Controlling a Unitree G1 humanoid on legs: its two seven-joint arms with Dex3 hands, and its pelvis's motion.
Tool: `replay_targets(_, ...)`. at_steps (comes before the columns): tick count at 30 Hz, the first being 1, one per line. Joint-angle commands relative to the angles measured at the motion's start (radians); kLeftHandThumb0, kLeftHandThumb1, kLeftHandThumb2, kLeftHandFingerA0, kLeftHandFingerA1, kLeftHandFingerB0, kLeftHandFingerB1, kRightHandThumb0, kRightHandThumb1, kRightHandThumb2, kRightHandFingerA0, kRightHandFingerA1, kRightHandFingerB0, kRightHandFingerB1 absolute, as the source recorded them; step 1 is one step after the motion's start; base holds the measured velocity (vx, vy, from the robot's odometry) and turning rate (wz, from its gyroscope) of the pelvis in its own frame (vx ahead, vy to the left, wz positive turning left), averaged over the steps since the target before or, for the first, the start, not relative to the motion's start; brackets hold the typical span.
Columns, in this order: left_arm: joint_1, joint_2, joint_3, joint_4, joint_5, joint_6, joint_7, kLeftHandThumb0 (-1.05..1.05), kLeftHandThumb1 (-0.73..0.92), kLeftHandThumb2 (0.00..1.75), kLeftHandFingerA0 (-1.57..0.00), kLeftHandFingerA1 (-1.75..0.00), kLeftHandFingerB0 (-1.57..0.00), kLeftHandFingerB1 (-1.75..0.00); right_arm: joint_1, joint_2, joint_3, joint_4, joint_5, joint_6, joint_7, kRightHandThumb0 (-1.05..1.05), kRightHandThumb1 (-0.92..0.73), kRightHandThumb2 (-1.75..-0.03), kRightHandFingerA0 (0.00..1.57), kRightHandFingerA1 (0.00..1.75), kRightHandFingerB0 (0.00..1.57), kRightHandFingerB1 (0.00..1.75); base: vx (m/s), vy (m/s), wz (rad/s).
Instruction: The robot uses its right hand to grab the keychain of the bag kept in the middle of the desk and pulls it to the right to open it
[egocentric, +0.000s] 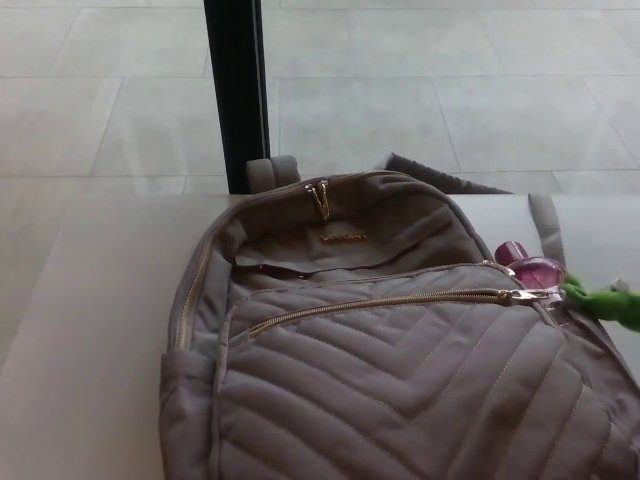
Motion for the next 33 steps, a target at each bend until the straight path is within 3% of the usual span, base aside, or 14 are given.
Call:
replay_targets(1,0.003,0.010,0.004,0.005,0.008,0.002,0.001,-0.80,0.88,0.67,-0.73,-0.56,-0.67,-0.46,0.102,-0.062,-0.017,-0.082,0.104,0.033,0.178,-0.57,-0.63,-0.59,0.52,0.45,0.18,0.28,0.00,0.000,0.00)
replay_targets(3,0.003,0.009,0.004,0.005,0.007,0.008,-0.003,-0.79,0.88,0.66,-0.75,-0.57,-0.67,-0.46,0.139,-0.092,-0.012,-0.122,0.115,0.075,0.257,-0.80,-0.51,-0.91,0.03,0.39,0.00,0.12,0.00,0.000,0.00)
replay_targets(7,0.002,0.009,0.007,0.004,0.002,0.012,-0.007,-0.78,0.88,0.66,-0.75,-0.58,-0.66,-0.47,0.172,-0.119,-0.023,-0.154,0.150,0.153,0.354,-1.02,-0.60,-0.99,0.00,0.13,0.00,0.00,0.00,0.000,0.00)
replay_targets(8,0.002,0.008,0.007,0.005,0.002,0.013,-0.009,-0.79,0.88,0.66,-0.76,-0.59,-0.67,-0.47,0.180,-0.125,-0.031,-0.157,0.160,0.170,0.374,-0.93,-0.68,-0.61,0.00,0.00,0.00,0.00,0.00,0.000,0.00)
replay_targets(14,0.000,0.009,0.003,0.007,0.008,0.017,0.003,-0.78,0.87,0.66,-0.77,-0.59,-0.70,-0.46,0.227,-0.120,-0.158,-0.076,0.249,0.241,0.399,-0.93,-0.68,-0.61,0.00,0.00,0.00,0.00,0.00,0.000,0.00)
replay_targets(15,0.000,0.011,0.005,0.008,0.006,0.007,0.001,-0.79,0.87,0.66,-0.77,-0.60,-0.70,-0.47,0.248,-0.093,-0.222,-0.030,0.291,0.212,0.365,-1.04,-0.61,-0.96,0.00,0.25,0.00,0.00,0.00,0.000,0.00)
replay_targets(17,0.002,0.013,0.003,0.004,0.008,0.001,0.002,-0.79,0.88,0.66,-0.76,-0.58,-0.69,-0.47,0.300,-0.039,-0.350,0.033,0.326,0.239,0.292,-1.05,-0.62,-1.03,0.00,0.34,0.00,0.20,0.00,0.000,0.00)
replay_targets(24,-0.005,0.011,0.000,0.003,0.012,0.014,0.009,-0.77,0.88,0.66,-0.76,-0.57,-0.68,-0.46,0.353,0.055,-0.561,0.334,0.424,0.278,0.155,-0.83,-0.54,-0.95,0.00,0.46,0.00,0.27,0.00,0.000,0.00)
replay_targets(25,-0.009,0.010,-0.002,0.006,0.013,0.021,0.009,-0.77,0.88,0.67,-0.75,-0.57,-0.66,-0.46,0.369,0.085,-0.610,0.374,0.457,0.294,0.137,-0.72,-0.68,-0.61,0.00,0.41,0.00,0.34,0.00,0.000,0.00)
replay_targets(27,-0.010,0.010,-0.004,0.009,0.016,0.020,0.013,-0.78,0.87,0.67,-0.75,-0.58,-0.67,-0.47,0.395,0.110,-0.645,0.421,0.477,0.274,0.126,-0.71,-0.71,-0.61,0.00,0.60,0.00,0.33,0.00,0.000,0.00)
replay_targets(28,-0.012,0.008,0.003,0.011,0.007,0.028,0.005,-0.78,0.87,0.66,-0.75,-0.58,-0.66,-0.46,0.391,0.110,-0.656,0.491,0.473,0.282,0.094,-0.73,-0.51,-0.93,0.02,0.61,0.00,0.37,0.00,0.000,0.00)
replay_targets(29,-0.011,0.007,0.006,0.011,0.004,0.027,0.006,-0.77,0.87,0.66,-0.76,-0.59,-0.67,-0.46,0.388,0.119,-0.687,0.540,0.504,0.293,0.093,-0.77,-0.50,-0.92,0.09,0.69,0.02,0.34,0.00,0.000,0.00)
replay_targets(30,-0.009,0.011,0.003,0.006,0.007,0.023,0.000,-0.77,0.88,0.66,-0.74,-0.60,-0.65,-0.47,0.388,0.130,-0.715,0.609,0.525,0.295,0.066,-0.73,-0.49,-0.85,1.00,1.27,0.02,0.51,0.00,0.000,0.00)
replay_targets(33,-0.010,0.017,-0.003,0.000,0.012,0.029,-0.006,-0.76,0.89,0.66,-0.73,-0.61,-0.63,-0.46,0.389,0.138,-0.746,0.717,0.553,0.297,0.052,-0.57,-0.60,-0.60,1.25,1.53,0.10,0.65,0.00,0.000,0.00)
